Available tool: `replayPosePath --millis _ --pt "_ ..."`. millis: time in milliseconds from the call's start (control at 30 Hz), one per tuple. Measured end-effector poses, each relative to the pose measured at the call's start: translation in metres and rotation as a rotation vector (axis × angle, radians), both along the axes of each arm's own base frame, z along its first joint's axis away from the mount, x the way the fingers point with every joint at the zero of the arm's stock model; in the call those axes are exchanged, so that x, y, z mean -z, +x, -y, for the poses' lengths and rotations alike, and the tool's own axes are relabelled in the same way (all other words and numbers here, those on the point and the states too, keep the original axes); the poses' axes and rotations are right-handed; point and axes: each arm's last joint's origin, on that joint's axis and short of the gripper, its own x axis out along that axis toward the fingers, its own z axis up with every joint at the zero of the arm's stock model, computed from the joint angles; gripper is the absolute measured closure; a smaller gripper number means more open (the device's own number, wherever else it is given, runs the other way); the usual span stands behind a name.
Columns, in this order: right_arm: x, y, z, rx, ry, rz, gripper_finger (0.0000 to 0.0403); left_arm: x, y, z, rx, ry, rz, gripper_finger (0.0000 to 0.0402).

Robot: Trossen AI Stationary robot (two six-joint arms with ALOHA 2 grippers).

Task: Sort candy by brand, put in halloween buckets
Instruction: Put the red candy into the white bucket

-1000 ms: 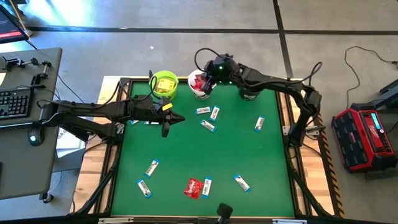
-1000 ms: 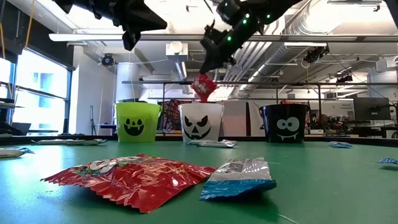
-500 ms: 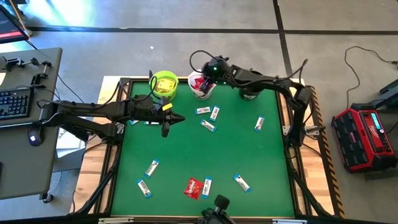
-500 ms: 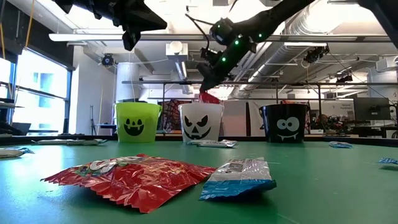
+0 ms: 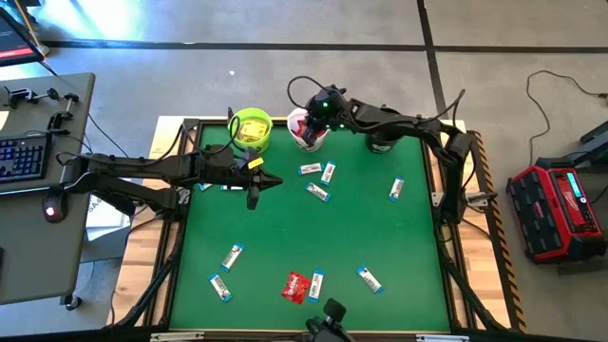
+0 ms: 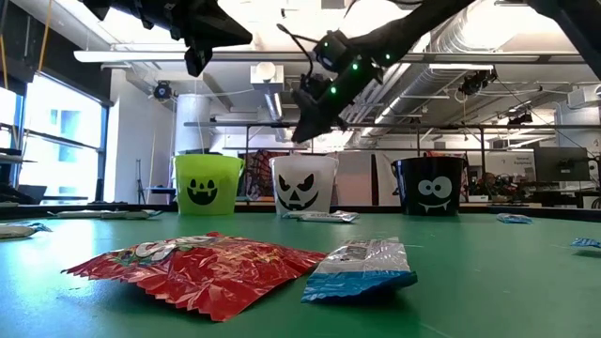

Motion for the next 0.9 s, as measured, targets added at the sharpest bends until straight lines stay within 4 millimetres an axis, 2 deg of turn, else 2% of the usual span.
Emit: replayPosePath --millis 133,233,300,367,667,900 --pt "-0.021 -0.003 0.007 0.027 0.031 -0.006 0.0290 0.000 0.000 0.000 0.000 0.000 0.000 0.0401" --pt "-0.027 -0.010 0.015 0.047 0.042 -0.029 0.0324 0.000 0.000 0.000 0.000 0.000 0.000 0.0402" --pt "-0.024 -0.016 0.019 0.056 0.071 -0.065 0.0371 0.000 0.000 0.000 0.000 0.000 0.000 0.0401" --pt "-0.017 -0.020 0.022 0.061 0.100 -0.087 0.0392 0.000 0.000 0.000 0.000 0.000 0.000 0.0401" --pt "0.022 -0.010 0.032 0.067 0.221 -0.129 0.0401 0.000 0.000 0.000 -0.001 -0.005 -0.001 0.0402" --pt "0.032 -0.005 0.035 0.075 0.240 -0.139 0.0403 0.000 0.000 0.000 -0.006 -0.017 -0.001 0.0402"
